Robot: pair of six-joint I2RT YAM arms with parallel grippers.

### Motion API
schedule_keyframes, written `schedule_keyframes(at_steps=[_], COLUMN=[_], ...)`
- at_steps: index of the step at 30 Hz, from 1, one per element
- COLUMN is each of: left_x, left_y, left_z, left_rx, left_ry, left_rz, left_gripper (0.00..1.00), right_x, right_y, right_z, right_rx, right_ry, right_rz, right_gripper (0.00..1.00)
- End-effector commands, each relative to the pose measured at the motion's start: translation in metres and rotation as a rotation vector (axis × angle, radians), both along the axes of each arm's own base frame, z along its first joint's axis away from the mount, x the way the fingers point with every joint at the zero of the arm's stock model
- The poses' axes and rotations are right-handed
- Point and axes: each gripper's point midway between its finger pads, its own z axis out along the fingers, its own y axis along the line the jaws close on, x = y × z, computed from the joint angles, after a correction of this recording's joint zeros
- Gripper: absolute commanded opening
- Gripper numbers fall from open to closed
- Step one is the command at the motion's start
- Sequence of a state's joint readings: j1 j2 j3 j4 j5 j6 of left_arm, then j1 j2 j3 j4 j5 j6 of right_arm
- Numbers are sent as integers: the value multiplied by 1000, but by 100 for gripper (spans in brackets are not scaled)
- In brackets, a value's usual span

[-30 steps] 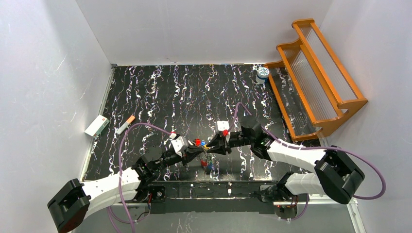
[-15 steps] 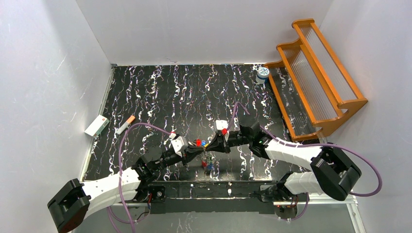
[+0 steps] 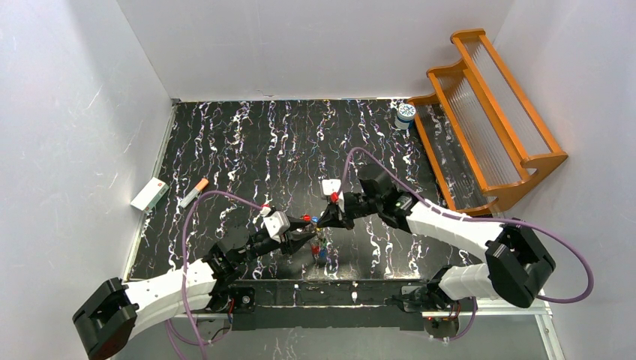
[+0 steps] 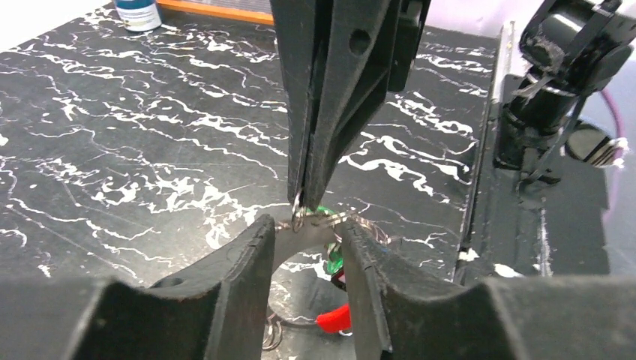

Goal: Put the keys on the keyring
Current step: Adjust the key on the keyring.

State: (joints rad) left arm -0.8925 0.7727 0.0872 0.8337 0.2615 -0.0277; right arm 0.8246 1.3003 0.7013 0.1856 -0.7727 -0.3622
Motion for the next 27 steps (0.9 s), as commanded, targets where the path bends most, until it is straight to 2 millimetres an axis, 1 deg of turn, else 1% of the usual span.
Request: schedule_keyframes(at_steps=[1,7,8,12,19,27], left_x=[10,17,17,14,2,-2], left_y=[2,8,9,10,-1,-12], left_z=[7,-6,-7,-12,-10,-8], left_rx=[54,231,252,325,308,260], left_ry=[-63,-80,-85,-99,-108,-94], left_rz=[34,44,40,6,-98,-139], left_gripper=[38,39,38,33,29,20], right_x=[7,7,5,0,-3,-6], right_y=[-8,-14,-14,-10,-3,0], right_z=[2,-9,-11,-11,-9,-11], right_rx=[-139,-311,-341,-406,-448,-457], right_ry=[-28,-25,-20,4,4,7], right_rz=[11,6,13,38,53,63], right_gripper=[1,1,1,1,1,1])
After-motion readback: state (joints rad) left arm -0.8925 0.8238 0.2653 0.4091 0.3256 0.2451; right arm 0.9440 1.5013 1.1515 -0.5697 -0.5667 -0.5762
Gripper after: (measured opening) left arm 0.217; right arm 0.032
